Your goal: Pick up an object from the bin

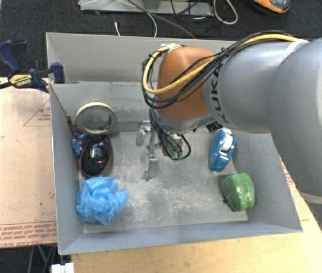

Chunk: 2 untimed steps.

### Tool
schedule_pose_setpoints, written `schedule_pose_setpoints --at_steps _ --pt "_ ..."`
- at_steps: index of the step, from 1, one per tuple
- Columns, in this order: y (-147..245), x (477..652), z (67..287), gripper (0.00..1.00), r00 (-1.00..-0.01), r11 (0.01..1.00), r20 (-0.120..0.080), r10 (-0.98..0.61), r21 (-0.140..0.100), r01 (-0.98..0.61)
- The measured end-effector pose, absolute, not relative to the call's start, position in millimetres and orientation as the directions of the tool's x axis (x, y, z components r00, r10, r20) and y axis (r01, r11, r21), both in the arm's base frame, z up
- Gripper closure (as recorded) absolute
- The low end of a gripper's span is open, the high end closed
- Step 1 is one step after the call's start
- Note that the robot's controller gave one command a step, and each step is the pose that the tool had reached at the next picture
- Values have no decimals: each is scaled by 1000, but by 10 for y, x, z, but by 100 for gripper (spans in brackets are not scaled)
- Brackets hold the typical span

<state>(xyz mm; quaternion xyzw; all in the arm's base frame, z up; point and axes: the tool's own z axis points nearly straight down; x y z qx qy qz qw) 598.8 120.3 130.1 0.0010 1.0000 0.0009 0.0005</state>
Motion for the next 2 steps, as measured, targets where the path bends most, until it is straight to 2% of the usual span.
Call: schedule_pose_setpoints --at_steps 1,2 --pt "1203 5988 1301 0 -1000 1000 -1 2 2 2" --pt "1440 5465 678 0 -999 999 6 -35 3 -35"
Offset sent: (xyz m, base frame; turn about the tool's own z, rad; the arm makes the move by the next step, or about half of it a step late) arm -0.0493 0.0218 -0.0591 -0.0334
